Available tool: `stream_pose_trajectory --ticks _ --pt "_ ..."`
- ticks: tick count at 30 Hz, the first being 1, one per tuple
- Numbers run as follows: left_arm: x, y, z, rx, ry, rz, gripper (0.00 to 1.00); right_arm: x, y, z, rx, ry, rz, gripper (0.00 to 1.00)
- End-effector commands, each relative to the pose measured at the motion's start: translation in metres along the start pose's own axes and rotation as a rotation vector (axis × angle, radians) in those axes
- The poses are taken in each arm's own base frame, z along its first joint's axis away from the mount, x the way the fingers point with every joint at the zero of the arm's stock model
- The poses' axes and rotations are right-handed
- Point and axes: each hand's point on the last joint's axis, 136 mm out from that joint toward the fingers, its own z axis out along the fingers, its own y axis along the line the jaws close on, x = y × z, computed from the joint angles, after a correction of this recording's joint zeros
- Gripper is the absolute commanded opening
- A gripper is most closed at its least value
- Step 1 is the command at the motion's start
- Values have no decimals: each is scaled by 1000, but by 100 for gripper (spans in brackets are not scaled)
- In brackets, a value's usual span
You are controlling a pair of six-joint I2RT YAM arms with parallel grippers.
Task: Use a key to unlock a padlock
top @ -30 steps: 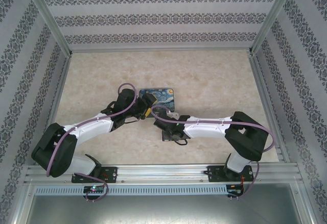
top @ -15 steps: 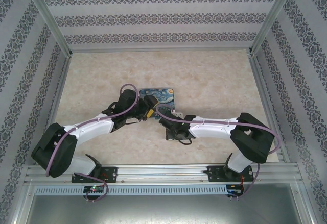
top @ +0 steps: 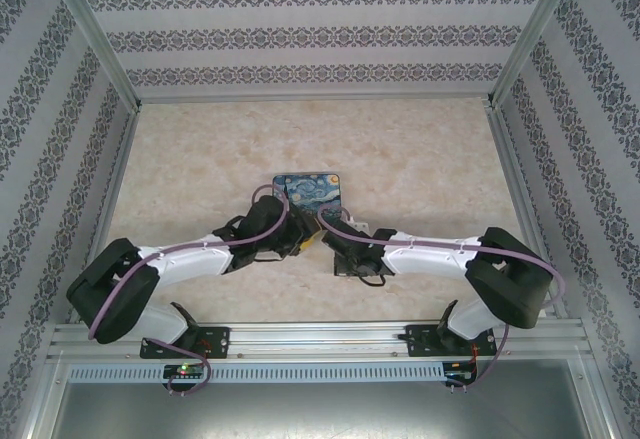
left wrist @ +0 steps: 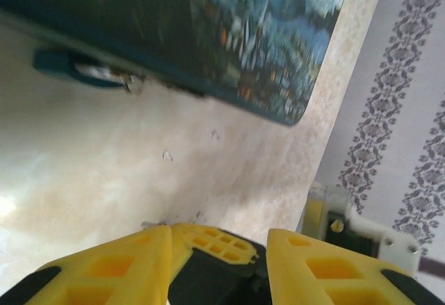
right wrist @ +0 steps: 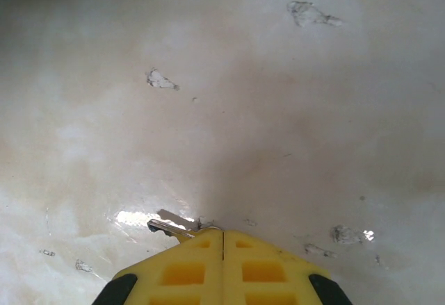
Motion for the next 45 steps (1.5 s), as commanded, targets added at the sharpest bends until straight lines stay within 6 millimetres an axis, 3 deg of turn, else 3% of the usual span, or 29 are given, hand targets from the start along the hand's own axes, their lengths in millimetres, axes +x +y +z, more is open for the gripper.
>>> stream_pose_trajectory --ticks 1,16,45 --pt "9 0 12 21 5 -5 36 7 -14 4 15 19 11 0" --pt "33 17 47 -29 69 20 32 15 -25 15 -82 47 109 0" --pt "28 33 82 -91 50 53 27 19 -34 21 -101 59 141 0"
